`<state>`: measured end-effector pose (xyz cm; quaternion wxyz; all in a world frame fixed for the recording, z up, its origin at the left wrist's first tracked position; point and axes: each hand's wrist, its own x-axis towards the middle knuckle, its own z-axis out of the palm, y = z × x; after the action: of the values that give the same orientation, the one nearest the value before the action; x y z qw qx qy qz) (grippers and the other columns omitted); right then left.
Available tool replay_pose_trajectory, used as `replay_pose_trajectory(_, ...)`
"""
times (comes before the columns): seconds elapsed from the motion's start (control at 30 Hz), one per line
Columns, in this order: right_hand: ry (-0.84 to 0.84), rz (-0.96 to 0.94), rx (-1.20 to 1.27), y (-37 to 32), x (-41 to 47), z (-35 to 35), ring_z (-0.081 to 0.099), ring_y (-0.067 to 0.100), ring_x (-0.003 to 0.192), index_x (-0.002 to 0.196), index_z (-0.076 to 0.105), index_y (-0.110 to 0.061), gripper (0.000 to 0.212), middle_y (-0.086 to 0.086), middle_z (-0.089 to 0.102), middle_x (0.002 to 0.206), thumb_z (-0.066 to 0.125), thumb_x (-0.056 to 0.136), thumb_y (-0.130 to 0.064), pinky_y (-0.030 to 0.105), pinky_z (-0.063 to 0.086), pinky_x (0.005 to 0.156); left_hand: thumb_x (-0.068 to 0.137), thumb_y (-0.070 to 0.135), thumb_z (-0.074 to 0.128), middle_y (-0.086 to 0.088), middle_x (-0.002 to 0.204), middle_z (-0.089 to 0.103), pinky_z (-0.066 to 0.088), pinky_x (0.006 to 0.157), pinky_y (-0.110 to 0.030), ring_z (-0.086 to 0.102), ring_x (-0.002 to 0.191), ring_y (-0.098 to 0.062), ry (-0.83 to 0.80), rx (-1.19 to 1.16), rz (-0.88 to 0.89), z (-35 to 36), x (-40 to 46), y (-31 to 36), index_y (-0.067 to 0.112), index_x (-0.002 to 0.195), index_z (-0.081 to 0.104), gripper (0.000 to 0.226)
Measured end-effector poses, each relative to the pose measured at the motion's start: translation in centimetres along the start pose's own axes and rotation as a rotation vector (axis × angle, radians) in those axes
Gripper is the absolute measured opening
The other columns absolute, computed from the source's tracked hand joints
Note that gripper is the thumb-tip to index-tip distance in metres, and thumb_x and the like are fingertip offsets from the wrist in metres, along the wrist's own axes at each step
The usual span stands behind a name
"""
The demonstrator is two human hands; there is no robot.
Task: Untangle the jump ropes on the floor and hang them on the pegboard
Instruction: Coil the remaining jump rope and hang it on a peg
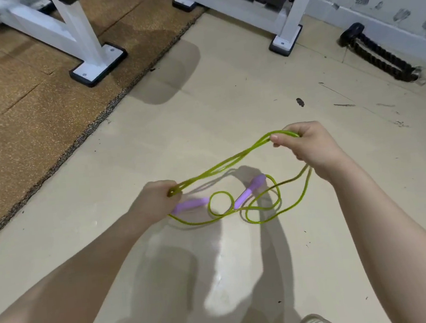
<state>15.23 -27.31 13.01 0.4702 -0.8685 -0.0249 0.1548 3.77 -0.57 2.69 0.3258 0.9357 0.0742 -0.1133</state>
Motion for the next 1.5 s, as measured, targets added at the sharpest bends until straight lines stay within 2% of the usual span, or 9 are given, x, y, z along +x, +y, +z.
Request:
replay_pose_trajectory(0.33, 0.680, 0.141, 0.341, 3.3, 2.2, -1.3, 0.035, 0.013, 0.055, 0.064, 0.049, -0.022, 0.031, -0.002, 0.041, 0.061, 0.048, 0.094, -0.033, 0.028, 0.033, 0.057, 0.091, 0.030, 0.050, 0.001, 0.068, 0.048, 0.042, 0.064, -0.026, 0.050, 0.073, -0.023, -0.150, 0.214, -0.238, -1.4, -0.3, -1.0, 0.022, 0.063, 0.046, 0.029)
replay_pose_trajectory(0.57, 0.665, 0.454, 0.189, 10.3, 1.8, -0.5, 0.044, 0.024, 0.060, 0.065, 0.051, -0.018, 0.033, 0.007, 0.048, 0.068, 0.041, 0.094, -0.031, 0.036, 0.039, 0.063, 0.069, 0.012, 0.057, 0.008, 0.059, 0.044, 0.030, 0.051, -0.024, 0.039, 0.054, -0.011, -0.254, -0.462, -0.248, -1.2, -2.1, -1.3, 0.020, 0.079, 0.063, 0.014)
replay_pose_trajectory(0.67, 0.645, 0.491, 0.090, 11.0, 1.2, -0.7, 0.049, 0.027, 0.076, 0.081, 0.061, -0.009, 0.031, 0.011, 0.052, 0.074, 0.040, 0.094, -0.029, 0.040, 0.042, 0.074, 0.071, 0.010, 0.064, 0.006, 0.066, 0.045, 0.033, 0.054, -0.020, 0.046, 0.066, -0.020, -0.023, -0.274, -0.180, -0.8, -2.0, -1.6, 0.016, 0.087, 0.055, 0.019)
replay_pose_trajectory(0.9, 0.535, 0.200, -0.231, 9.2, 1.3, -1.0, 0.050, 0.029, 0.079, 0.098, 0.063, -0.007, 0.027, 0.012, 0.058, 0.083, 0.046, 0.095, -0.028, 0.034, 0.039, 0.068, 0.079, 0.007, 0.057, -0.019, 0.110, 0.057, 0.039, 0.084, -0.042, 0.050, 0.107, -0.037, 0.299, 0.455, -0.327, -2.9, -1.3, -2.6, 0.004, 0.115, 0.050, 0.037)
replay_pose_trajectory(1.03, 0.465, 0.113, -0.506, 8.7, 0.8, -0.7, 0.052, 0.035, 0.082, 0.101, 0.060, -0.012, 0.029, 0.017, 0.061, 0.087, 0.041, 0.098, -0.035, 0.034, 0.038, 0.065, 0.081, -0.001, 0.052, -0.025, 0.111, 0.055, 0.035, 0.087, -0.045, 0.047, 0.107, -0.040, 0.384, 0.434, -0.365, -3.4, -2.0, -4.6, -0.001, 0.113, 0.050, 0.032)
replay_pose_trajectory(1.27, 0.064, 0.088, -0.625, 7.0, 1.3, 4.1, 0.026, 0.035, 0.136, 0.144, 0.030, -0.011, 0.052, 0.018, 0.031, 0.147, 0.046, 0.095, -0.020, 0.036, 0.020, 0.110, 0.085, -0.003, 0.050, -0.019, 0.142, 0.029, 0.030, 0.103, -0.040, 0.033, 0.128, -0.039, -0.017, 0.201, -0.237, 0.4, -1.4, -1.8, 0.001, 0.142, 0.024, 0.062)
replay_pose_trajectory(1.33, -0.030, -0.090, -0.461, 4.9, 0.9, 5.7, 0.039, 0.026, 0.128, 0.136, 0.043, -0.010, 0.042, 0.014, 0.042, 0.140, 0.046, 0.094, -0.012, 0.027, 0.024, 0.104, 0.080, -0.003, 0.051, -0.018, 0.136, 0.037, 0.041, 0.094, -0.034, 0.045, 0.118, -0.034, 0.051, 0.373, -0.250, 0.7, -1.4, -0.7, 0.000, 0.143, 0.023, 0.069)
replay_pose_trajectory(1.43, -0.289, -0.134, -0.126, 1.2, -0.7, 8.1, 0.060, -0.001, 0.085, 0.105, 0.062, -0.024, 0.026, -0.004, 0.064, 0.104, 0.044, 0.094, -0.008, 0.027, 0.033, 0.097, 0.043, 0.008, 0.068, -0.007, 0.071, 0.060, 0.038, 0.037, -0.016, 0.057, 0.043, -0.012, 0.081, 0.760, -0.219, -0.6, -1.8, 1.1, 0.000, 0.104, 0.067, 0.061)
replay_pose_trajectory(1.5, -0.454, -0.203, -0.199, 0.1, -1.9, 9.8, 0.063, -0.001, 0.090, 0.102, 0.061, -0.030, 0.024, -0.009, 0.066, 0.101, 0.047, 0.094, -0.013, 0.017, 0.020, 0.106, 0.052, 0.013, 0.075, -0.007, 0.068, 0.060, 0.035, 0.037, -0.020, 0.061, 0.046, -0.016, -0.012, 0.757, -0.272, -1.5, -2.2, 2.1, 0.004, 0.093, 0.063, 0.044)
